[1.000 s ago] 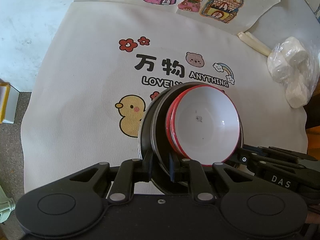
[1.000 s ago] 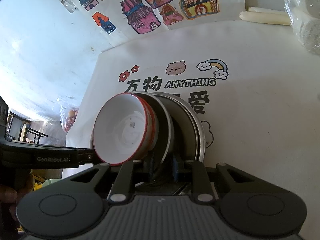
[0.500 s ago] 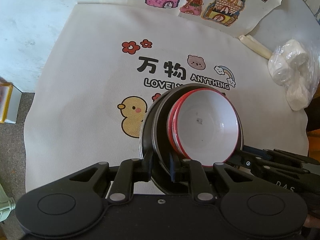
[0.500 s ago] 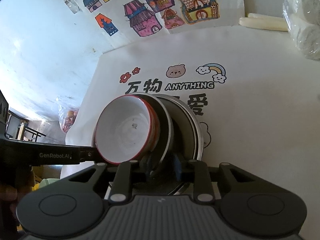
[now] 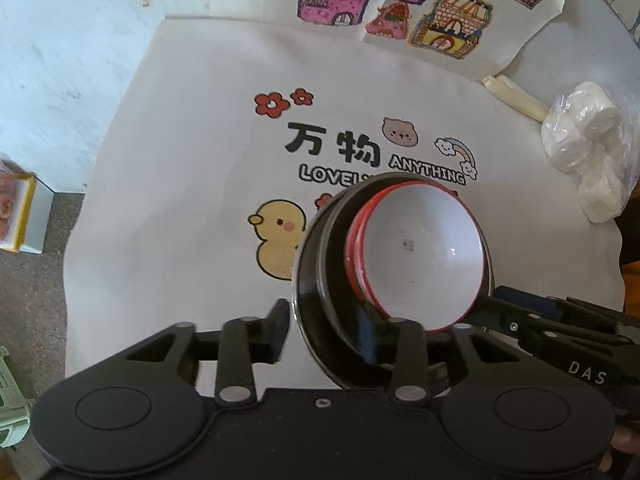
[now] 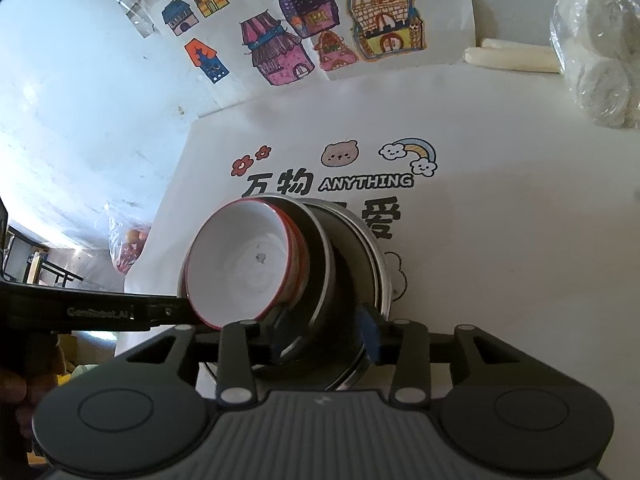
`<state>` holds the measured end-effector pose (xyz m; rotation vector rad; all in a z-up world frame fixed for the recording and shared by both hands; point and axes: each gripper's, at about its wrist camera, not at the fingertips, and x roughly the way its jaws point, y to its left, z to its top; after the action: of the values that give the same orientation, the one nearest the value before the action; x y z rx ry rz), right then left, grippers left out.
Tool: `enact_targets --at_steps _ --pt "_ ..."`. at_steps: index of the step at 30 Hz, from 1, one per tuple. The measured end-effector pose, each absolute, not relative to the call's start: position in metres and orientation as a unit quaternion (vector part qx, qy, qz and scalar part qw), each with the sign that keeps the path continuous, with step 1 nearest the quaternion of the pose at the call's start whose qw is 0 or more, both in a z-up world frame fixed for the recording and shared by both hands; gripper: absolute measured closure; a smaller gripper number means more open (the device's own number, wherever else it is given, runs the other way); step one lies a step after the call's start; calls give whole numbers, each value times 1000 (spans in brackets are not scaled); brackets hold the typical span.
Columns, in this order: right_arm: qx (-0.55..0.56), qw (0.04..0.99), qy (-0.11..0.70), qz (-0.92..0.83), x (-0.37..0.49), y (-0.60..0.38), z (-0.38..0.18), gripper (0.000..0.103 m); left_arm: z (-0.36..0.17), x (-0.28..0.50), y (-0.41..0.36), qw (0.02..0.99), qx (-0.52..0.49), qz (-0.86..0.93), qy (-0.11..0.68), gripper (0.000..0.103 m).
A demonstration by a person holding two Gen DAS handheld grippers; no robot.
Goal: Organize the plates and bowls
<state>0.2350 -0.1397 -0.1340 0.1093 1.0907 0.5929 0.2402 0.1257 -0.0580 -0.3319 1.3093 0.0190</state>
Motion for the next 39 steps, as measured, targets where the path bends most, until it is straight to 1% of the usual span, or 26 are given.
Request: enact_targets --at_steps 6,11,15,17,20,22,28,29,30,33,34,35,39 --pt "49 815 508 275 233 -140 -132 55 -56 237 129 785 -157 16 599 56" --pt "48 819 504 271 233 -142 -131 49 -56 236 130 787 -156 19 597 53" --pt "48 823 498 268 232 -143 -129 47 -55 234 131 789 -152 23 595 46" --pt "50 824 494 271 232 -144 -128 43 -55 233 133 791 -154 24 592 44" --pt "49 826 489 275 231 -143 -126 42 -53 230 136 794 -157 26 587 39" --pt "46 827 487 277 230 -142 -125 42 -51 229 138 798 -156 29 581 34" --pt "46 830 481 278 228 -142 -122 36 -47 226 141 806 -164 29 569 25" --pt "45 830 481 278 228 -142 -121 34 -47 226 142 807 -164 28 567 23" --pt "44 831 479 279 228 -142 -120 34 -46 226 142 809 -165 27 564 18" --pt "42 833 474 281 228 -143 -116 26 -43 225 140 814 -165 24 556 14" --pt "42 834 473 281 228 -143 -115 22 -43 225 140 815 -166 24 555 11" --pt "42 834 472 282 228 -143 -115 19 -43 225 140 816 -167 24 554 10" --pt "42 835 471 280 229 -143 -113 16 -41 224 140 818 -171 23 549 9"
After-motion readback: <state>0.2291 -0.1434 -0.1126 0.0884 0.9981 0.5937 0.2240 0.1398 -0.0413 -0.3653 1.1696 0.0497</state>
